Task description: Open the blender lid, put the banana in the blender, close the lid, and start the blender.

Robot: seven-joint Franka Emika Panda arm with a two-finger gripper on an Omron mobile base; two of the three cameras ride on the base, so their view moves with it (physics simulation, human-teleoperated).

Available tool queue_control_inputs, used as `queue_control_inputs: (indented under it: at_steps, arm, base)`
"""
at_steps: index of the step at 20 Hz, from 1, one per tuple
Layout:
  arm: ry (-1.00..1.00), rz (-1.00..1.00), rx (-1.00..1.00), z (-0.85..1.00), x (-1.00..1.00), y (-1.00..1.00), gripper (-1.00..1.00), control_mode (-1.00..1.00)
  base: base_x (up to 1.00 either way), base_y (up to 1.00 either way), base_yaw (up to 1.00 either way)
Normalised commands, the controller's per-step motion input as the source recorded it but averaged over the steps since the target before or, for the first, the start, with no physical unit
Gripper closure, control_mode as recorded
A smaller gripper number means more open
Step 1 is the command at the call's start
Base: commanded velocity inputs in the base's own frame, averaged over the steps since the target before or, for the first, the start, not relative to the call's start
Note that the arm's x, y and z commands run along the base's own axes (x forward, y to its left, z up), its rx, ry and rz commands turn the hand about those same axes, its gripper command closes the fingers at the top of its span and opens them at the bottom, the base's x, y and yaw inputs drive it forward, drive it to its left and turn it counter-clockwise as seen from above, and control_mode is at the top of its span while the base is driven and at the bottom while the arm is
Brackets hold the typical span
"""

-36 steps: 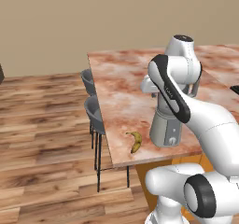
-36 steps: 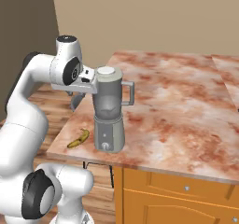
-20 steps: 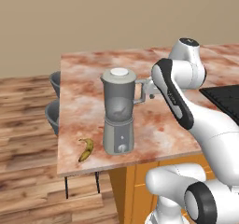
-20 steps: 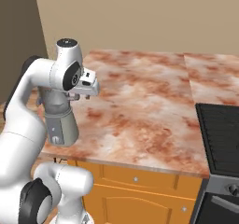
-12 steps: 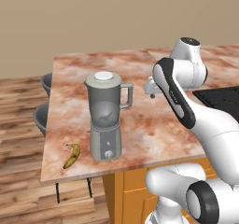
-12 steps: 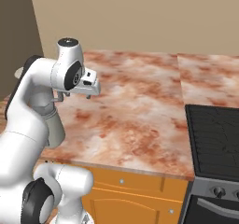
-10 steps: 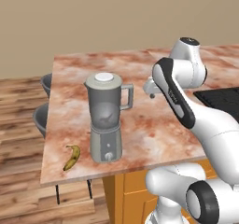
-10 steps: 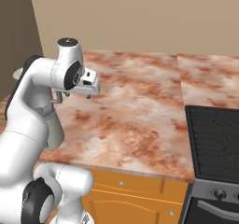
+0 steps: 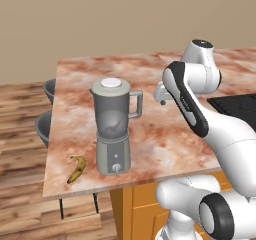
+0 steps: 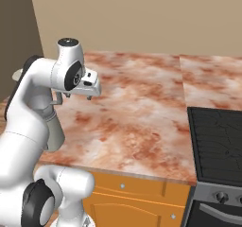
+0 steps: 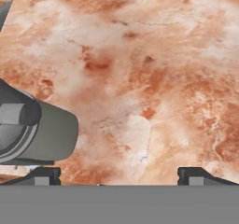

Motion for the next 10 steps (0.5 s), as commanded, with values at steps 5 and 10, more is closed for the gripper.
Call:
queue_control_inputs:
  at_steps: [5,10]
  arm:
    - [0.00,0.00,0.00,0.00,0.00,0.00,-1.00,1.00]
    - [-0.06,0.00,0.00,0.30,-0.10,0.00,-1.00,-1.00]
  base:
    - [0.00,0.00,0.00]
    - [0.00,0.00,0.00]
